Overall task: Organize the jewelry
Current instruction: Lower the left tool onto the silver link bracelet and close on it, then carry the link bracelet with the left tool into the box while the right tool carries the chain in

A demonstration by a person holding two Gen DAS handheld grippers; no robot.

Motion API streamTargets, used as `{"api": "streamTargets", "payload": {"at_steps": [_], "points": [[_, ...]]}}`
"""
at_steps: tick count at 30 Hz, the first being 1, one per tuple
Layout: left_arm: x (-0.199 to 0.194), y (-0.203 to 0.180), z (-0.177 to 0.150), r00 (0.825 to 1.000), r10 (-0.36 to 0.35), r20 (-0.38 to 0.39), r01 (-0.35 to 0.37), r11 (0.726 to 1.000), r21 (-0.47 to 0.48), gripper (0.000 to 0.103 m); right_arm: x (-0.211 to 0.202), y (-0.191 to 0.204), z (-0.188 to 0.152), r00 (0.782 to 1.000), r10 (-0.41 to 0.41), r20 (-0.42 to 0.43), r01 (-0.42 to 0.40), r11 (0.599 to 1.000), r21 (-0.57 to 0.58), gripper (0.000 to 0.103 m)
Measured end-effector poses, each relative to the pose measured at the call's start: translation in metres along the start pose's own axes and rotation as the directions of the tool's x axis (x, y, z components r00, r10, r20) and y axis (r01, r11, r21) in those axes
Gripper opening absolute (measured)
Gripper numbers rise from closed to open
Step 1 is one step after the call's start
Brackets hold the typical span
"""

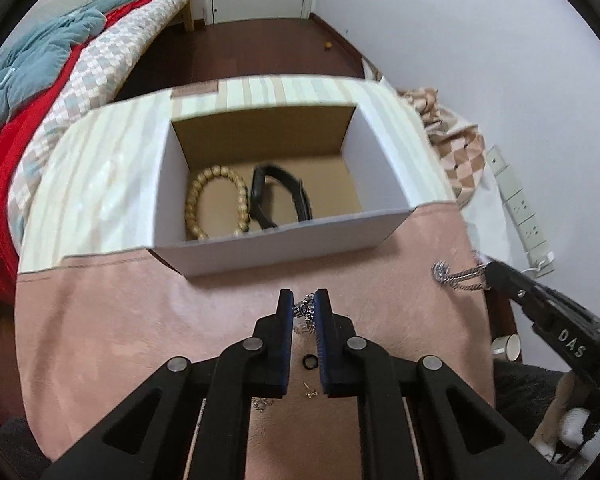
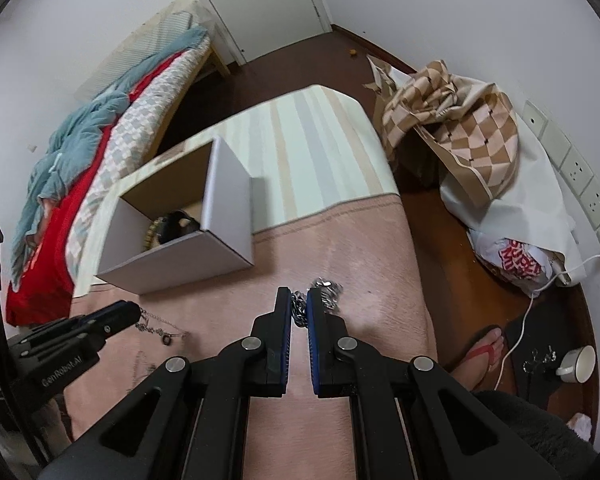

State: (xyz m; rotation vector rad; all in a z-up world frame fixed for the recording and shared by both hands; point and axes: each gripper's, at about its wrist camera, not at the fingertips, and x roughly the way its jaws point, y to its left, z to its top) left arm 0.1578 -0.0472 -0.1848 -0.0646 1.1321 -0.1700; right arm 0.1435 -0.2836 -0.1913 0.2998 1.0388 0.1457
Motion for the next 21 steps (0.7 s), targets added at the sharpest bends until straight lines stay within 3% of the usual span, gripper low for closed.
{"api": "streamTargets", "payload": {"at_steps": [9, 14, 21], "points": [[-0.056, 0.007, 0.039, 0.993, -0.068, 0.092, 0.069, 0.998, -0.005, 0.008, -0.048, 0.044, 0.035, 0.994, 0.094, 0.063, -0.090, 0.993, -0.076, 0.008], [-0.086, 0.019, 0.070, 0.986, -0.065, 0.155, 0.066, 0.998, 0.000, 0.007, -0.076, 0.087, 0.070, 0.981, 0.166, 0.105, -0.148, 0.976, -0.158, 0.008], [-0.071, 0.047, 0.115, 0.990, -0.017, 0.143, 0.019, 1.000, -0.014, 0.008, -0.045, 0.125, 0.117, 0.984, 0.169, 0.056, -0.154, 0.966, -0.210, 0.008]]}}
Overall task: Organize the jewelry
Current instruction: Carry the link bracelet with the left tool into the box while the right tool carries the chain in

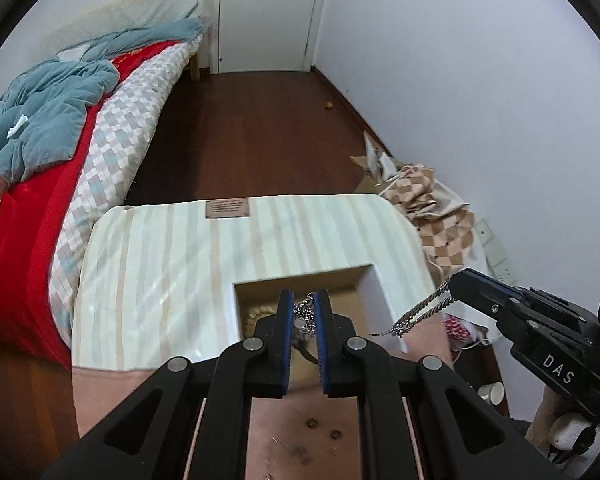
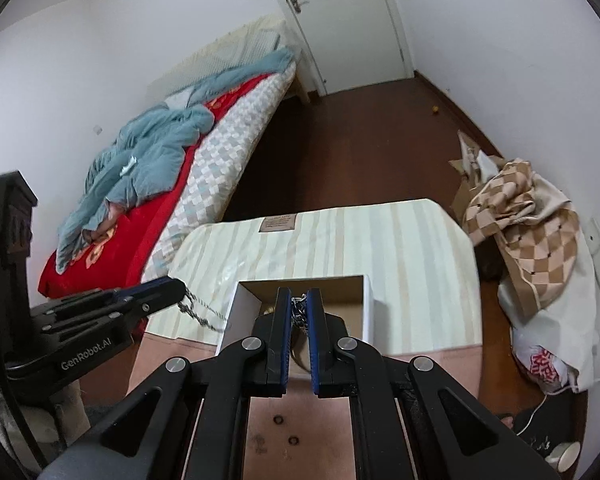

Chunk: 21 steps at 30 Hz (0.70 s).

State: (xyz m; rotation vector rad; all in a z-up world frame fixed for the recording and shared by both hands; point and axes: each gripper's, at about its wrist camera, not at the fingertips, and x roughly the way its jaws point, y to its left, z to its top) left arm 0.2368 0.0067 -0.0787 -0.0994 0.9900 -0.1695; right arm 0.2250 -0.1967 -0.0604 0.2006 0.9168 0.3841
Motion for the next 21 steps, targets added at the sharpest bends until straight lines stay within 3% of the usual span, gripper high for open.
{"api": "streamTargets", "payload": {"at_steps": [11, 18, 20, 21], "points": [[0.096, 0.030, 0.015, 0.984, 0.059, -0.171, -0.059, 0.998, 0.006, 0.008, 0.106, -0.008, 0.018, 0.981, -0.086, -0.174, 0.077, 0.995, -0.060, 0.008], [0.116, 0.034, 0.015, 0.969, 0.080, -0.232, -0.086, 0.996, -0.016, 0.012, 0.134, -0.018, 0.020, 0.970, -0.124, -0.210, 0.107, 0.990, -0.092, 0.008], [0.114, 0.034, 0.015, 0.969, 0.085, -0.234, -0.093, 0.995, -0.024, 0.014, 0.140, -0.019, 0.017, 0.959, -0.098, -0.264, 0.078, 0.993, -0.086, 0.009], [0.112, 0.033, 0.014, 0.969, 0.093, -0.229, -0.102, 0.994, -0.026, 0.021, 0.143, -0.020, 0.014, 0.949, -0.085, -0.304, 0.063, 0.995, -0.083, 0.009]]}}
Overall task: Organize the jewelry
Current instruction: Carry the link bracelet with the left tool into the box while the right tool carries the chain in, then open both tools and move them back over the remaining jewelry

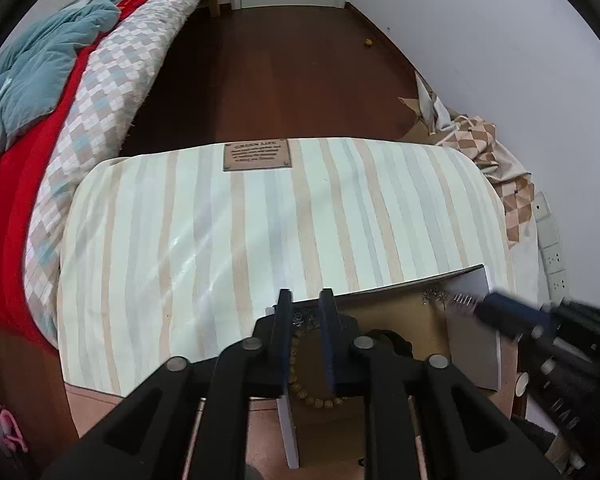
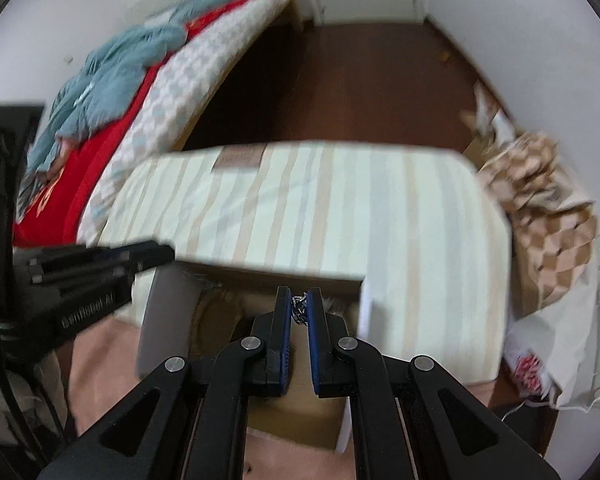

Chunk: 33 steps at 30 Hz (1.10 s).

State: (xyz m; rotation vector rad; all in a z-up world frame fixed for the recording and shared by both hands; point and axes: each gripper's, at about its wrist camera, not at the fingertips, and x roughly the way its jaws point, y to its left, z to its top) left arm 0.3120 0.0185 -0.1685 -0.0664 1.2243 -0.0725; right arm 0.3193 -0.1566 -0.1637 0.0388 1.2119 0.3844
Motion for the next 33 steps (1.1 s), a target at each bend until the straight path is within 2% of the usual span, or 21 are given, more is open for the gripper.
{"api": "streamTargets", "payload": {"at_steps": [2, 3, 4, 5, 6, 8, 10, 11, 12, 13, 15, 17, 19, 26, 33], "points": [[-0.004, 0.001, -0.001, 1.000, 0.000, 0.020, 0.000, 1.000, 0.004, 0.031, 0.004, 0.001, -0.004, 0.999, -0.009, -0.049, 0.009, 1.000, -0.012, 0.012], [-0.008, 0.000, -0.004, 0.999, 0.014, 0.034, -0.014, 1.000, 0.008, 0.045, 0.004, 0.001, -0.008, 0.998, -0.016, -0.067, 0.015, 1.000, -0.016, 0.022], [-0.010, 0.000, -0.005, 0.999, 0.022, 0.044, -0.022, 1.000, 0.010, 0.055, 0.002, 0.001, -0.011, 0.997, -0.010, -0.075, 0.009, 1.000, -0.013, 0.038], [-0.013, 0.001, -0.007, 0.998, 0.023, 0.055, -0.024, 1.000, 0.009, 0.067, -0.001, 0.000, -0.014, 0.997, 0.000, -0.075, -0.001, 1.000, -0.008, 0.047], [-0.017, 0.002, -0.010, 0.997, 0.026, 0.072, -0.027, 1.000, 0.005, 0.069, -0.006, -0.001, -0.017, 0.998, 0.002, -0.066, -0.003, 1.000, -0.003, 0.056], [-0.023, 0.004, -0.016, 0.996, 0.033, 0.087, -0.033, 0.999, 0.000, 0.070, -0.016, -0.001, -0.022, 0.999, -0.012, -0.049, 0.012, 1.000, -0.008, 0.057], [-0.029, 0.005, -0.024, 0.994, 0.045, 0.103, -0.045, 0.999, -0.007, 0.075, -0.023, -0.001, -0.027, 0.998, -0.044, -0.036, 0.043, 0.999, -0.013, 0.059], [-0.031, 0.006, -0.028, 0.993, 0.053, 0.110, -0.053, 0.999, -0.008, 0.084, -0.027, 0.000, -0.031, 0.998, -0.064, -0.029, 0.063, 0.998, -0.011, 0.063], [-0.034, 0.008, -0.032, 0.991, 0.065, 0.118, -0.064, 0.998, -0.013, 0.092, -0.028, 0.000, -0.035, 0.996, -0.082, -0.024, 0.081, 0.997, -0.012, 0.075], [-0.035, 0.008, -0.036, 0.990, 0.073, 0.124, -0.071, 0.997, -0.017, 0.094, -0.030, 0.001, -0.039, 0.993, -0.116, -0.020, 0.116, 0.993, -0.015, 0.086], [-0.038, 0.011, -0.046, 0.987, 0.093, 0.134, -0.091, 0.996, -0.027, 0.096, -0.030, 0.003, -0.046, 0.986, -0.167, -0.013, 0.166, 0.986, -0.014, 0.092], [-0.040, 0.015, -0.057, 0.984, 0.106, 0.141, -0.100, 0.994, -0.046, 0.097, -0.026, 0.003, -0.053, 0.980, -0.199, -0.025, 0.199, 0.980, -0.002, 0.092], [-0.040, 0.017, -0.065, 0.983, 0.116, 0.145, -0.109, 0.992, -0.058, 0.097, -0.021, 0.005, -0.063, 0.971, -0.238, -0.037, 0.238, 0.971, 0.007, 0.102], [-0.048, 0.021, -0.088, 0.977, 0.146, 0.155, -0.135, 0.987, -0.081, 0.097, -0.022, 0.012, -0.079, 0.956, -0.293, -0.001, 0.293, 0.955, 0.036, 0.102], [-0.073, 0.020, -0.105, 0.963, 0.179, 0.201, -0.161, 0.981, -0.104, 0.097, -0.049, 0.026, -0.088, 0.948, -0.312, 0.062, 0.310, 0.950, 0.040, 0.102]]}}
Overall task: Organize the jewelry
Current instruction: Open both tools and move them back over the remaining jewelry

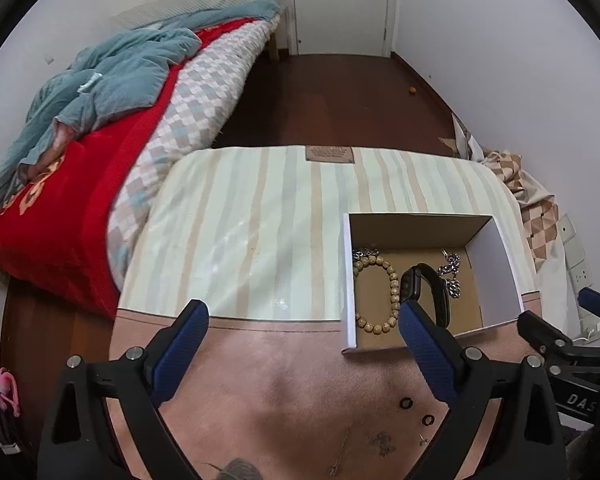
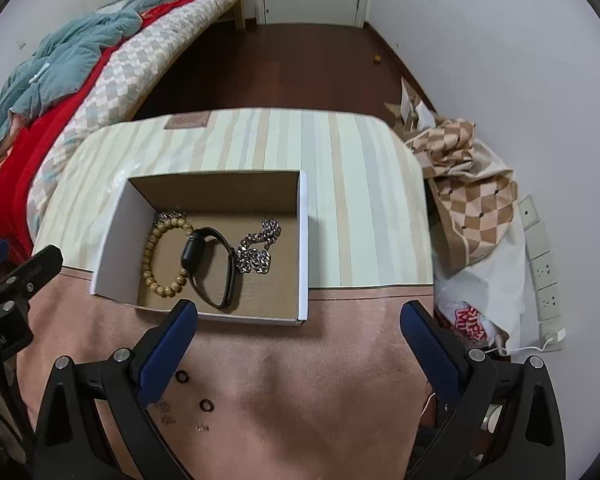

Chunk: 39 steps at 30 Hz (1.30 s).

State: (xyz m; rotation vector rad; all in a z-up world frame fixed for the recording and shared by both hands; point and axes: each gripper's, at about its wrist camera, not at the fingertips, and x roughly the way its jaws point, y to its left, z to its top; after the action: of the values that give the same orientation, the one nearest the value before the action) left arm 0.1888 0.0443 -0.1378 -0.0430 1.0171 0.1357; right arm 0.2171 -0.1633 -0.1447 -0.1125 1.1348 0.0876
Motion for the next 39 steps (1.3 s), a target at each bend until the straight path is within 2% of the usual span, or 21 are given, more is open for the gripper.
{"api": "streamTargets", "payload": {"at_steps": [10, 16, 21, 25, 27, 30, 34, 35, 36, 37, 39], "points": [[-0.052, 0.004, -0.020, 0.996, 0.017, 0.088, -0.019, 1.000, 0.014, 0.097, -0.060, 0.003, -0.022, 0.996, 0.008, 0.093, -0.009, 1.000, 0.016, 0.102], [-0.087, 0.007, -0.030, 0.991, 0.004, 0.135, -0.006, 1.000, 0.011, 0.097, -0.097, 0.008, -0.035, 0.989, -0.015, 0.149, 0.011, 1.000, 0.024, 0.102], [-0.109, 0.010, -0.036, 0.986, -0.009, 0.164, 0.008, 1.000, 0.010, 0.097, -0.124, 0.012, -0.044, 0.982, -0.003, 0.189, -0.002, 1.000, 0.027, 0.102], [-0.120, 0.015, -0.040, 0.982, 0.016, 0.188, -0.013, 1.000, -0.014, 0.097, -0.140, 0.015, -0.050, 0.976, 0.038, 0.213, -0.046, 0.998, 0.031, 0.102], [-0.120, 0.018, -0.045, 0.981, 0.033, 0.190, -0.027, 0.999, -0.031, 0.097, -0.140, 0.017, -0.056, 0.975, 0.069, 0.209, -0.078, 0.996, 0.033, 0.102], [-0.106, 0.025, -0.058, 0.981, 0.093, 0.173, -0.088, 0.995, -0.036, 0.097, -0.119, 0.020, -0.069, 0.980, 0.107, 0.166, -0.115, 0.992, 0.042, 0.102], [-0.067, 0.036, -0.085, 0.982, 0.170, 0.079, -0.169, 0.985, -0.027, 0.097, -0.067, 0.025, -0.096, 0.987, 0.138, 0.076, -0.143, 0.988, 0.058, 0.102], [-0.052, 0.039, -0.094, 0.980, 0.195, 0.040, -0.195, 0.981, -0.022, 0.097, -0.053, 0.026, -0.104, 0.987, 0.148, 0.060, -0.152, 0.986, 0.064, 0.101], [-0.042, 0.042, -0.100, 0.978, 0.208, 0.016, -0.207, 0.978, -0.020, 0.097, -0.038, 0.028, -0.113, 0.984, 0.174, 0.044, -0.177, 0.982, 0.064, 0.093], [-0.031, 0.045, -0.107, 0.975, 0.222, -0.013, -0.222, 0.975, -0.017, 0.097, -0.027, 0.030, -0.119, 0.979, 0.201, 0.030, -0.203, 0.977, 0.067, 0.077], [-0.016, 0.050, -0.118, 0.971, 0.232, -0.053, -0.233, 0.972, -0.015, 0.097, -0.001, 0.035, -0.134, 0.967, 0.256, -0.003, -0.255, 0.963, 0.082, 0.060]]}}
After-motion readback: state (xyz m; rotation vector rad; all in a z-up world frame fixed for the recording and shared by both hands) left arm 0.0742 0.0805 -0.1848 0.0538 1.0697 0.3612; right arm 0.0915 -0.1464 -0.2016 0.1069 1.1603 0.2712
